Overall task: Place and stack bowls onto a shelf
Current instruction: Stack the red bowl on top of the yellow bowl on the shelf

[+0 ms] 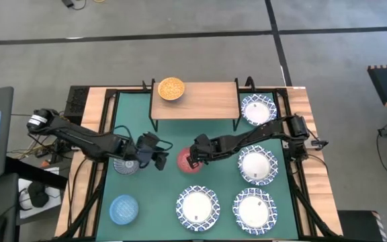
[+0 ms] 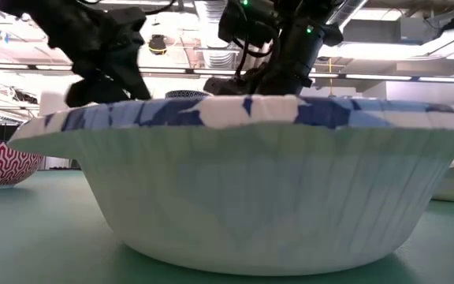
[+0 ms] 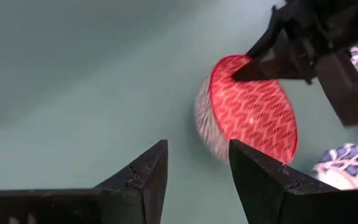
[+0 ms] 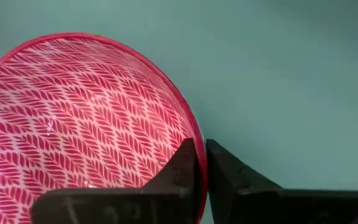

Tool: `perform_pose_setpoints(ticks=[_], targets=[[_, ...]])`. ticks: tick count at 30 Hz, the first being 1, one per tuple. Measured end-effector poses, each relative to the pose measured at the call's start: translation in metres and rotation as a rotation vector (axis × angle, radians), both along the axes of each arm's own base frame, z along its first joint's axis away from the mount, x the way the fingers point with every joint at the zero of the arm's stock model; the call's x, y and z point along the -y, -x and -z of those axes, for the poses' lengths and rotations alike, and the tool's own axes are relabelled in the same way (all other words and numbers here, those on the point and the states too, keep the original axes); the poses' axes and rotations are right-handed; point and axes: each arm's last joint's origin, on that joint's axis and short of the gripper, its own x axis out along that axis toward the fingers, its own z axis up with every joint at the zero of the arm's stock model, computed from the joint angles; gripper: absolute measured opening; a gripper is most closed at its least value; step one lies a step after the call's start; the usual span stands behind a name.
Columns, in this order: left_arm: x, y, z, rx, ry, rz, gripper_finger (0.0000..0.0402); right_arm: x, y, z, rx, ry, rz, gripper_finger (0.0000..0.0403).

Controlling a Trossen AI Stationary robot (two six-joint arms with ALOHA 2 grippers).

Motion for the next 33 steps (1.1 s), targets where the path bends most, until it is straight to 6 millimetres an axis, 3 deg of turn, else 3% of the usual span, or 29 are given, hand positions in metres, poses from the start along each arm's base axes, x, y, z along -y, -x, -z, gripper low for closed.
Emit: perform_pose_setpoints(ticks=[5,11,22,26,33], targets=[[-0.008,-0.017,0.0,0.077,0.037,0.067,0.0154,-0.003,0.002,-0.005,0.01,0.037,0.009,0.0042],[-0.016,-0.021,-0.002,0.093,-0.024,0.102,0.0154,-0.002,0.0,-0.009,0.017,0.056,0.008,0.0054],[-0.025,-0.021,-0.002,0.063,-0.077,0.133,0.015,-0.002,-0.021,-0.054,0.088,0.18,-0.117,0.0049],[-0.026,-0.017,0.002,0.003,-0.077,0.12,0.0117,-0.002,-0.024,-0.066,0.094,0.22,-0.151,0.005],[-0.027,-0.015,0.004,-0.038,-0.056,0.097,0.0013,-0.003,-0.032,-0.083,0.156,0.228,-0.156,0.0081]])
